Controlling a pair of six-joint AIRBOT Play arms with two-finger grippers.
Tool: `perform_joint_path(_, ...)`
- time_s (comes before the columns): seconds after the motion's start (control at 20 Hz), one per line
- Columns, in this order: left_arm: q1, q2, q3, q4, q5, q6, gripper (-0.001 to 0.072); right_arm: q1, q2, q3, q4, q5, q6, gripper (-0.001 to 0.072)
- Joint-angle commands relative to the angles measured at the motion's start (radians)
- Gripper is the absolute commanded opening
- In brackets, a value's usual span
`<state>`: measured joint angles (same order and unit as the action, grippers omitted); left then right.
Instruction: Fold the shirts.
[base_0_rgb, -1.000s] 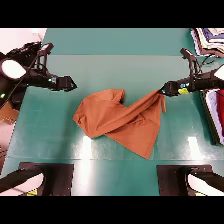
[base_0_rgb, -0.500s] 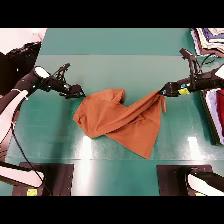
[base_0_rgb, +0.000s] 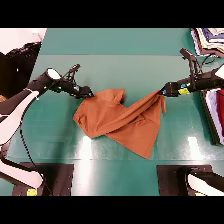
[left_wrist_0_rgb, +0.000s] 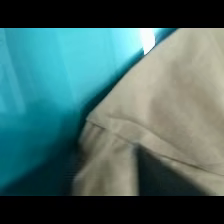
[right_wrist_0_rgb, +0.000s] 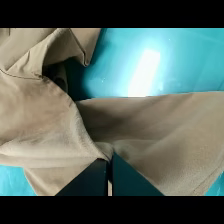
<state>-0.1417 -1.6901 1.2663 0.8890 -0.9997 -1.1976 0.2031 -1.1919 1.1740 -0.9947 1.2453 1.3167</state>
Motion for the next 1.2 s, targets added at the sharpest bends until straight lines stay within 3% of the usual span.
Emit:
perform_joint_path(0.0, -0.021, -0.001, 0.002, 0.004, 0.016, 0.001, 0.0067, 0.000, 0.001, 0.001, 0.000, -0.005, 0.003, 0.0016)
perform_joint_path(0.1, -0.020, -0.001, 0.015, 0.003, 0.021, -0.010, 0.0027, 0.000, 0.001, 0.002, 0.000, -0.006, 0.003, 0.0016)
perform_joint_path(0.3, -0.009, 0.055, 0.179, 0.033, -0.067, -0.033, 0.0026, -0.044, 0.031, 0.045, -0.003, 0.005, 0.003, 0.0016)
perform_joint_path(0.55, -0.009, 0.350, 0.466, 0.190, -0.044, -0.033, 0.0026, -0.177, 0.077, 0.328, -0.003, 0.070, -0.002, 0.0015)
perform_joint_path(0.75, -0.010, 0.587, 0.665, 0.200, 0.003, -0.033, 0.0027, -0.248, 0.109, 0.583, -0.003, 0.127, -0.002, 0.0015)
perform_joint_path(1.0, -0.010, 0.809, 0.786, 0.201, 0.043, -0.034, 0.0027, -0.309, 0.215, 0.778, -0.004, 0.127, -0.019, 0.0015)
perform_joint_path(1.15, -0.010, 0.899, 0.786, 0.201, 0.098, -0.089, 0.0027, -0.390, 0.272, 0.891, -0.004, 0.124, -0.028, 0.0015)
